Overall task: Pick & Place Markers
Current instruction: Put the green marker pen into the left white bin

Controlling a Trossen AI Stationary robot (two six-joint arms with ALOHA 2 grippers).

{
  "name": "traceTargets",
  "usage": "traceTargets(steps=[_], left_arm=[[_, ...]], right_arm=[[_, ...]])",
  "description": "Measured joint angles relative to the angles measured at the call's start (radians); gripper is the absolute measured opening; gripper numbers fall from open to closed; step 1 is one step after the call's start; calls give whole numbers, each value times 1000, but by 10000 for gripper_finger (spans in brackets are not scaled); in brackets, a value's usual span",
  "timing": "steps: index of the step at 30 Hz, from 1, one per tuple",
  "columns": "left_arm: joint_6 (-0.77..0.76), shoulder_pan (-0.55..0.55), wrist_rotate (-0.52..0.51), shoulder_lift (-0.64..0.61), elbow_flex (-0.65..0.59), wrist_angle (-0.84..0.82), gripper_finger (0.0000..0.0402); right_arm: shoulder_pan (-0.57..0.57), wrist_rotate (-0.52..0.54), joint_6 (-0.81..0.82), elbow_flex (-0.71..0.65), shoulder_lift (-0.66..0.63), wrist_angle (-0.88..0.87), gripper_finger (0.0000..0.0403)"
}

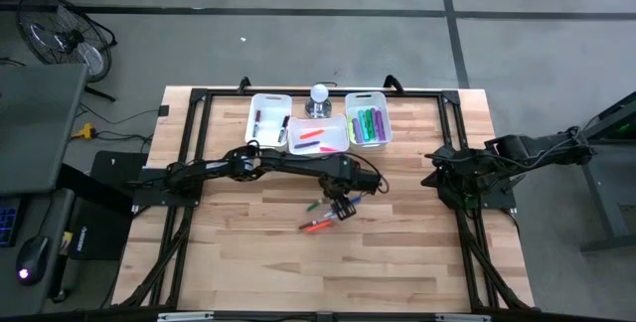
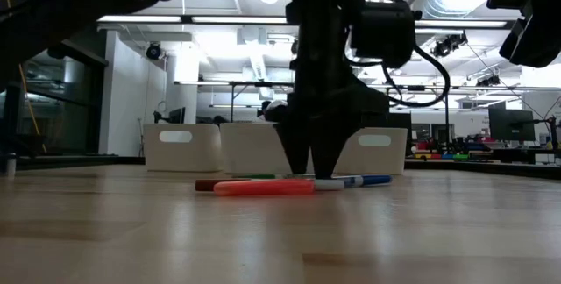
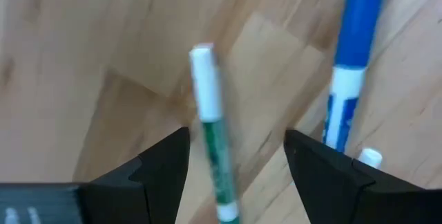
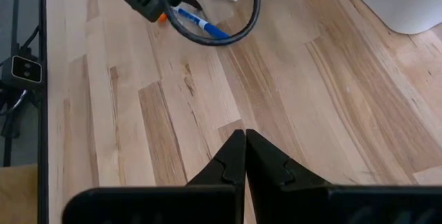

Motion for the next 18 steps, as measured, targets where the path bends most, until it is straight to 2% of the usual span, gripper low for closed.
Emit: traceTargets(steps=[18], left_arm=[[-6, 15, 24, 3, -1, 3, 237]], right_arm=[[0, -4, 0, 0, 0, -3, 0]])
